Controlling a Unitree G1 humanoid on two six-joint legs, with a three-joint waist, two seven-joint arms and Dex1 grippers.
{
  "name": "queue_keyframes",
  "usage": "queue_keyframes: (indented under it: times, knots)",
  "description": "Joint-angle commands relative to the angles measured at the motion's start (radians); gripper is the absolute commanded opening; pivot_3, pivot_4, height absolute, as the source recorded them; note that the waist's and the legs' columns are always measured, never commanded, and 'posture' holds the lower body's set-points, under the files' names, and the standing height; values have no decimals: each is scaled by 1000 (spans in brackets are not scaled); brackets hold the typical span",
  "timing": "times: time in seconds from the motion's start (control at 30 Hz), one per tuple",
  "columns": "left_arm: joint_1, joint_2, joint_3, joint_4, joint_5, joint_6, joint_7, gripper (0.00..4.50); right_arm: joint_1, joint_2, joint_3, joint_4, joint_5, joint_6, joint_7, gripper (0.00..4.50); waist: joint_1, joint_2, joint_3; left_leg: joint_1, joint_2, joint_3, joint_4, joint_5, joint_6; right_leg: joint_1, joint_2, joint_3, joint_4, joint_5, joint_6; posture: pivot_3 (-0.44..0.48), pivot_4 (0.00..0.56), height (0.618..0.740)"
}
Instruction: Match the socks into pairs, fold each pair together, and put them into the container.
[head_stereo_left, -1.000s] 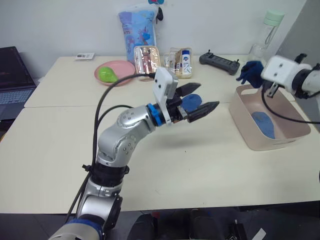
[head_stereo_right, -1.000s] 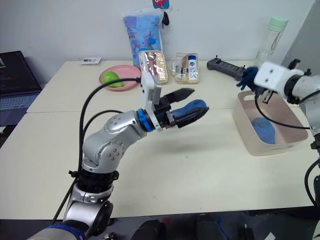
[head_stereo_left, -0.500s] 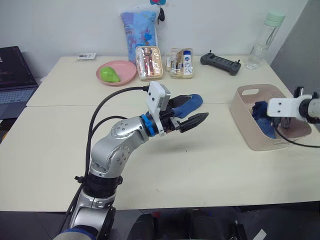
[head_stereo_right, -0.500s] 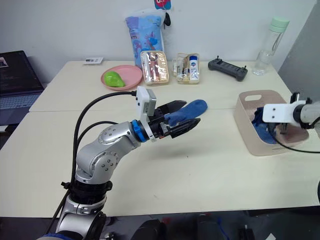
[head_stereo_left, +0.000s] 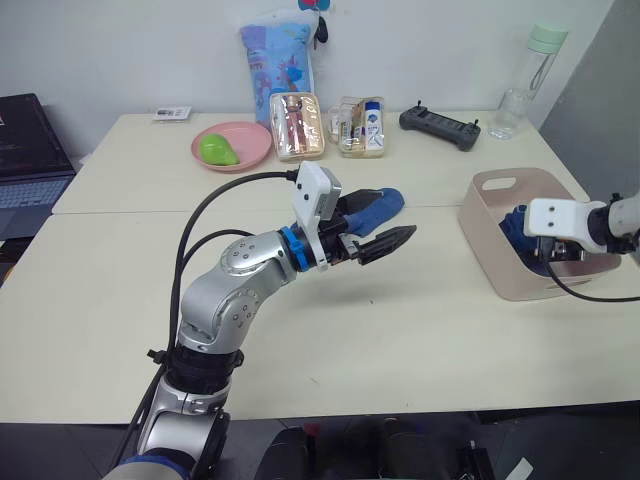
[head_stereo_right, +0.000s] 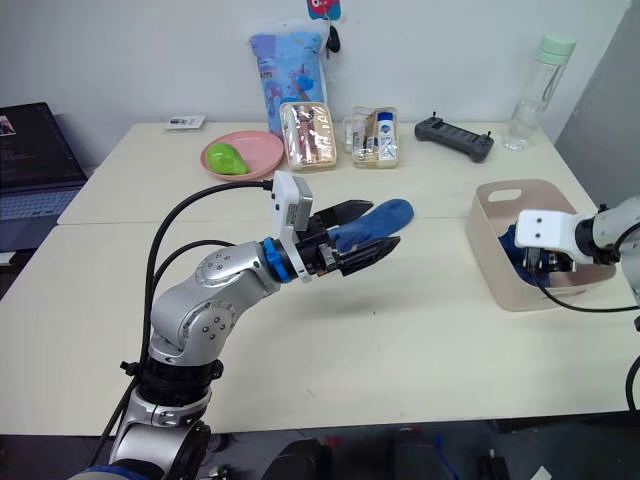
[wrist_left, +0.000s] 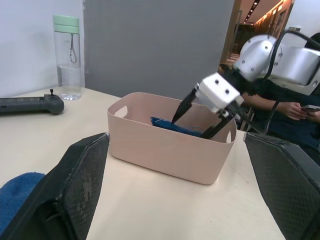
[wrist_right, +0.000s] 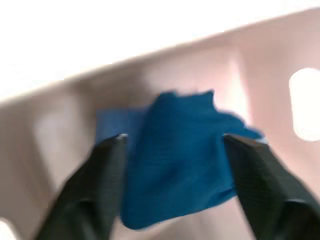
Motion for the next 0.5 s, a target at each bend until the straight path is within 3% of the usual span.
queue_keyframes:
  times: [0.03, 0.13, 0.23, 0.33, 0.5]
  knots:
    - [-14, 7, 25, -9, 4, -30, -10, 4500, -121, -29, -59, -32, 48, 97, 91, 3677, 0, 0, 0, 0, 0, 0, 0, 0, 0, 0, 0, 0, 0, 0, 0, 0, 150, 740]
    - [-4, 13, 23, -5, 10, -41, -17, 4500, -171, -16, -62, 18, 31, 85, 68, 3677, 3, 0, 0, -1, 0, -2, 0, 0, 0, 0, 0, -2, -1, 0, 0, 0, 150, 740]
    - [2, 12, 20, -5, 15, -50, -14, 4500, -203, -4, -33, 134, -67, -19, -76, 3503, 4, 0, 0, -1, -1, -2, 0, 0, 0, 1, -1, -2, -1, 0, 0, 0, 150, 740]
    - [3, 7, 18, -10, 15, -48, -12, 4500, -200, 9, -12, 200, -124, -113, -156, 2769, 5, 0, 0, -2, -1, -1, 0, 0, 0, 0, -1, -1, -1, 0, 0, 0, 150, 740]
    - [0, 3, 11, -19, 19, -43, -9, 4500, -186, 81, 23, 333, -184, -188, -259, 933, 1, 0, 0, -1, -1, 0, 0, 0, -1, 0, -1, -1, 0, 0, 0, 0, 150, 740]
